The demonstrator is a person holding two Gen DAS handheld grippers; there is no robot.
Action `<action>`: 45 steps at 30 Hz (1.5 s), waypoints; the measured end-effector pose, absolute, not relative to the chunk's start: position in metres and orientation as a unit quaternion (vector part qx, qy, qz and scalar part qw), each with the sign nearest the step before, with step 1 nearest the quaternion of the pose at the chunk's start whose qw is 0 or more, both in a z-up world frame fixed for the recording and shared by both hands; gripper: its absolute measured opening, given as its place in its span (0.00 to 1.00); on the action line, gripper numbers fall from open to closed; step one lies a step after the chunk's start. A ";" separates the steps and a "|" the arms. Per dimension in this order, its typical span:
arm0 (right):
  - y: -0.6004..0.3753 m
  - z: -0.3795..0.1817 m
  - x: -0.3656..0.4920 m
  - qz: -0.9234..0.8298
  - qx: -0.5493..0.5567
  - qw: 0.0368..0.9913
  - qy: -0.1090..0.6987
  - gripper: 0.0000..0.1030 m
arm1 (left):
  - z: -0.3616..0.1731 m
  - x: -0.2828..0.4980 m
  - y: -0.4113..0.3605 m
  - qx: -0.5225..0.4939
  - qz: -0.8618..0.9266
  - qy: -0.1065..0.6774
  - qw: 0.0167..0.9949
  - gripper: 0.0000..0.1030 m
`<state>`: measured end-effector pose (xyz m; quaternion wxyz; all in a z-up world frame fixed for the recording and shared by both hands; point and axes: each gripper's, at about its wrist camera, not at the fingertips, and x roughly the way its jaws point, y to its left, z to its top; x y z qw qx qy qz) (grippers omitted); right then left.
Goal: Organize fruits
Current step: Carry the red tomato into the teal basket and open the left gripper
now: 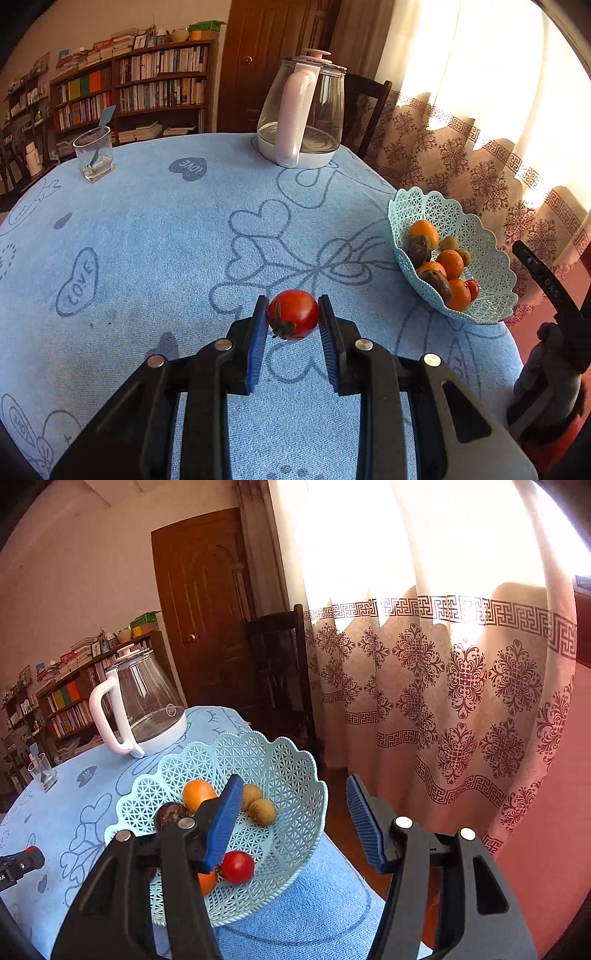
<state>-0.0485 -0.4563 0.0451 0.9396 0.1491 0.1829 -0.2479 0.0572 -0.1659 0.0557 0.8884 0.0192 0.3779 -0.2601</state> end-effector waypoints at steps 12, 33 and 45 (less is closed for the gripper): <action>-0.458 0.044 -0.053 -0.248 0.167 0.938 0.173 0.59 | 0.070 0.038 -0.236 0.056 -0.322 0.369 0.870 0.27; -0.467 0.044 -0.063 -0.268 0.197 0.930 0.153 0.59 | 0.066 0.007 -0.336 0.092 -0.436 0.356 0.821 0.27; -0.469 0.045 -0.066 -0.275 0.202 0.928 0.148 0.59 | 0.064 0.017 -0.323 0.067 -0.424 0.366 0.826 0.40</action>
